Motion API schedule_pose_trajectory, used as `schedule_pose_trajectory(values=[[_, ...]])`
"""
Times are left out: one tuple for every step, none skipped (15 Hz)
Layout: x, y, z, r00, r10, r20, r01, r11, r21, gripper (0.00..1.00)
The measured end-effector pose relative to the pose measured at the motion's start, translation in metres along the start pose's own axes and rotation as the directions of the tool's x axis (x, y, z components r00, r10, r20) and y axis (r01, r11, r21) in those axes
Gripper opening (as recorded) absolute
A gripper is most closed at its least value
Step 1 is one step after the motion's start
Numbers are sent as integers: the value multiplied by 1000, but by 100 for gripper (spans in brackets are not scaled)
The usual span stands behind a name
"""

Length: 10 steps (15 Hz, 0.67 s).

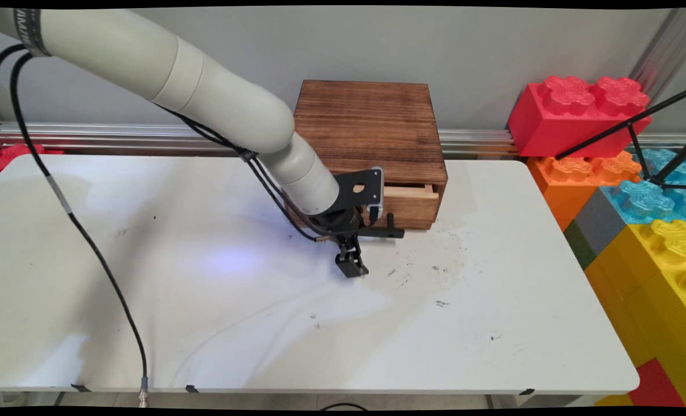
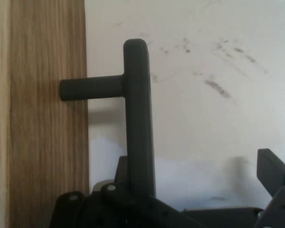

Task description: Open the drawer

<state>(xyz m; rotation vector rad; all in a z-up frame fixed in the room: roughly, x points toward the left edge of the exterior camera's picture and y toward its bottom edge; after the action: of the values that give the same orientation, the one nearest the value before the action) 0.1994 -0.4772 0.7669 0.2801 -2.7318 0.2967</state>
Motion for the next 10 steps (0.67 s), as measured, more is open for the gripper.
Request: schedule_pose_trajectory(values=[[0, 5, -1, 1000, -3, -2, 3, 1000, -6, 100], [-1, 11, -2, 1000, -6, -5, 6, 1000, -12, 100], [-1, 16, -4, 1000, -8, -8, 8, 1000, -17, 100], [-1, 22, -5, 1000, -10, -12, 10, 1000, -23, 100], [0, 29, -7, 1000, -12, -17, 12, 999, -30, 100], [0, 34, -9, 1000, -13, -21, 12, 999, -36, 100], [1, 38, -10, 1000, -14, -24, 13, 999, -40, 100], [2, 43, -12, 999, -15, -28, 14, 999, -47, 100], [2, 48, -13, 999, -16, -31, 15, 999, -52, 100], [3, 53, -14, 999, -18, -34, 16, 998, -57, 100]])
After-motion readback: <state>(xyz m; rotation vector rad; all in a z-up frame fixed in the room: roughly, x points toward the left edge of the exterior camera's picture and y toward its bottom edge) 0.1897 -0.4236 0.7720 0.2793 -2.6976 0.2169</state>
